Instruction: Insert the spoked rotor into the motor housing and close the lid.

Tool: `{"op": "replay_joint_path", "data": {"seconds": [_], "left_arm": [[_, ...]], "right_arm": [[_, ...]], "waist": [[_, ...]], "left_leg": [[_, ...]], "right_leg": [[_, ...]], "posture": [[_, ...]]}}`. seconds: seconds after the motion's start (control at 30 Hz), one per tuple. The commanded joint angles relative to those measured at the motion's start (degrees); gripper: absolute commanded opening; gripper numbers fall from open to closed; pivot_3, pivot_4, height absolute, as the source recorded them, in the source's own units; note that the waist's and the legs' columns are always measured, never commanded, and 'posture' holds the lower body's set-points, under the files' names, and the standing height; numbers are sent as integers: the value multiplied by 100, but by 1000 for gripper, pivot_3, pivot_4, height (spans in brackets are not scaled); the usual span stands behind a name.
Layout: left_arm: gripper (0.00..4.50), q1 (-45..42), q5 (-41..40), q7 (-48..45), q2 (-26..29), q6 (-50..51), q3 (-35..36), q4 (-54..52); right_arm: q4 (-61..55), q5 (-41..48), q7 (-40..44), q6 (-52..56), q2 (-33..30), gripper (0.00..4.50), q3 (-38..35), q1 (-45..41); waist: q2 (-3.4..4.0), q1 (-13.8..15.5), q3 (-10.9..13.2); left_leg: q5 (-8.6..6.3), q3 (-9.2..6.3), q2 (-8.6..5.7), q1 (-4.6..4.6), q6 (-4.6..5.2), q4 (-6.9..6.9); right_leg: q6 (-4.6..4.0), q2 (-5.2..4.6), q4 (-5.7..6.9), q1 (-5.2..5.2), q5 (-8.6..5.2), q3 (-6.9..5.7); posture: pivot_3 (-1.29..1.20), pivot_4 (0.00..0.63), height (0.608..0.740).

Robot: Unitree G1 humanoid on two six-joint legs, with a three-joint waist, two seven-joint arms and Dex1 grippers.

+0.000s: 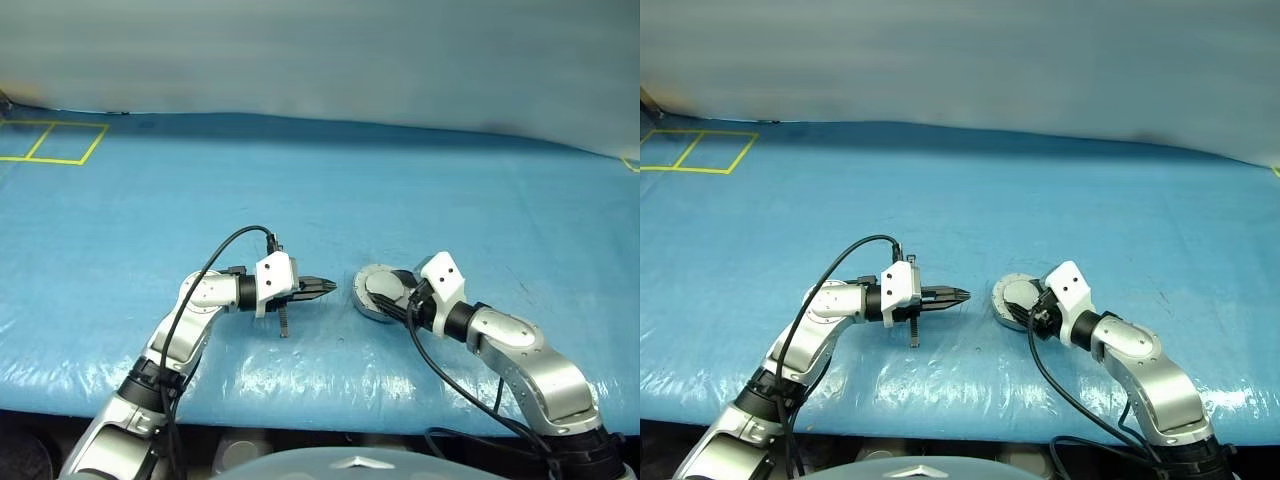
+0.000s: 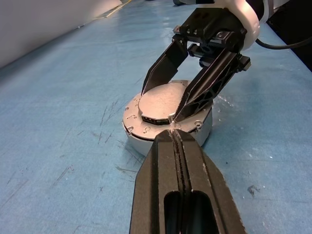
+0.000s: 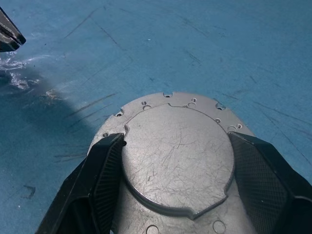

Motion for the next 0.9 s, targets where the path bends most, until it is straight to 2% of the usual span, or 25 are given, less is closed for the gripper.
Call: {"op": "replay_joint_path", "data": {"seconds": [0.03,0.33,0.4,0.53,0.9], "left_arm": [[0,-12,24,75,-32,-107,4,-130],[0,-1,24,72,-17,-133,-5,-118],[0,-2,26,80,-19,-140,1,-111],[0,17,30,86,-15,-157,-2,-111],[0,46,47,112,-23,-200,5,-79]], "right_arm": [[153,-88,-6,2,30,3032,51,41],[346,-330,-186,-59,316,3032,266,19],[465,-261,-346,-24,584,3032,217,59],[653,-796,-441,-170,511,3032,660,186],[828,-942,-593,-181,691,3032,751,318]], "waist": [[0,-4,0],[-6,-55,-3],[-11,-67,-5],[-18,-104,-11],[-48,-134,-32]], "left_leg": [[0,1,0,0,0,1],[0,3,4,25,0,-1],[0,11,6,42,0,-4],[0,23,11,67,0,-7],[0,18,12,90,0,-13]], "right_leg": [[0,0,0,0,0,0],[0,3,4,20,1,2],[-1,3,5,33,0,7],[-2,4,9,49,0,14],[-6,3,4,73,-2,13]], "posture": [[0,150,740],[0,150,740],[0,150,740],[0,150,740],[0,150,740]]}}
